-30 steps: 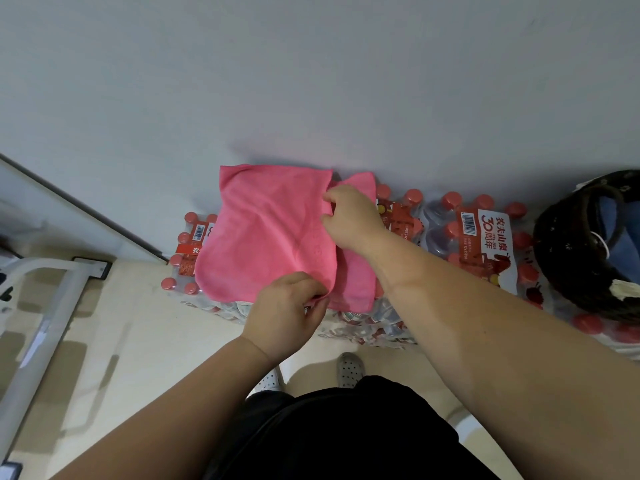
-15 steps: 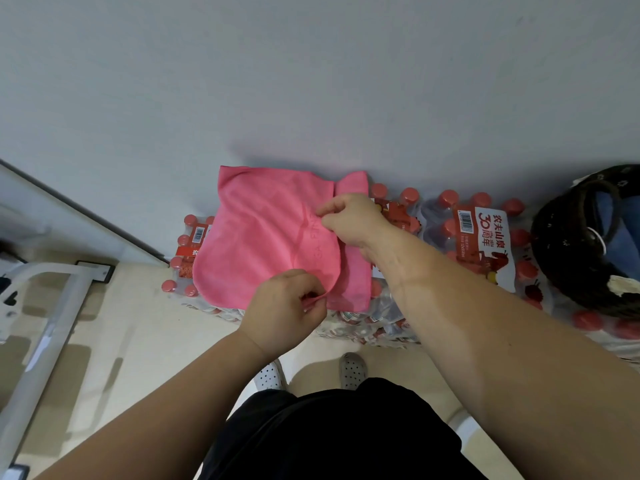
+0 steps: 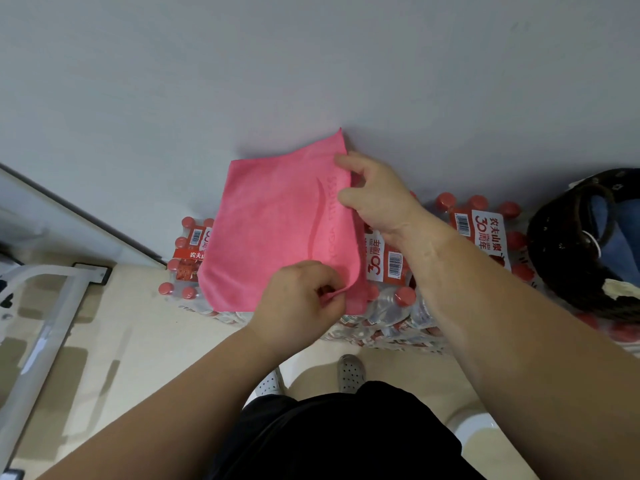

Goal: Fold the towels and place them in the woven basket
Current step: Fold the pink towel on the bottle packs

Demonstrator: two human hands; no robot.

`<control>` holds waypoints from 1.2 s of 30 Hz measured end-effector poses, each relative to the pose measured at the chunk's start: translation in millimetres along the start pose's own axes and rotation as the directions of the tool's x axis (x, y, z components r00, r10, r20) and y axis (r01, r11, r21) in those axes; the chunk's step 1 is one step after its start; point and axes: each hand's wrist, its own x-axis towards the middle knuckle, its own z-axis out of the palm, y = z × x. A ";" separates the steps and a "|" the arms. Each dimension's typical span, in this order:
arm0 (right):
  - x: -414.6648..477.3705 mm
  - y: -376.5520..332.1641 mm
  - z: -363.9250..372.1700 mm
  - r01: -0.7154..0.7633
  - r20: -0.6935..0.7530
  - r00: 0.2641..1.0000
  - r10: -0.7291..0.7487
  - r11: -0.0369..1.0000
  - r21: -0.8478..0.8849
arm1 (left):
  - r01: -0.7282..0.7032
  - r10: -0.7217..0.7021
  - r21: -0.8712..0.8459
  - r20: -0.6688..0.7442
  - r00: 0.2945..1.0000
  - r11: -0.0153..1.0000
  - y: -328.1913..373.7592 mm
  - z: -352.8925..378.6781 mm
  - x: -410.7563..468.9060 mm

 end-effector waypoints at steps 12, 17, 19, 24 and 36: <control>-30.4 52.1 12.6 0.051 0.048 0.999 -0.019 0.522 -0.852 | 0.072 -0.106 0.218 0.148 0.983 0.973 -8.1 38.6 2.7; -10.0 58.0 34.9 0.156 0.210 0.975 0.070 0.455 -0.877 | 0.161 -0.158 0.420 -0.042 0.987 0.893 -47.0 8.1 15.2; -8.3 67.8 36.1 0.163 0.230 0.967 0.105 0.438 -0.884 | 0.196 -0.226 0.550 -0.012 0.974 0.812 -64.0 -1.9 16.9; -27.9 86.2 29.9 0.195 0.228 0.972 0.051 0.361 -0.912 | 0.164 -0.270 0.623 0.079 0.960 0.765 -86.2 -11.9 12.5; -74.4 81.3 23.1 0.108 0.160 0.981 0.112 0.376 -0.920 | 0.015 -0.176 0.633 0.192 0.965 0.774 -100.2 -12.7 13.7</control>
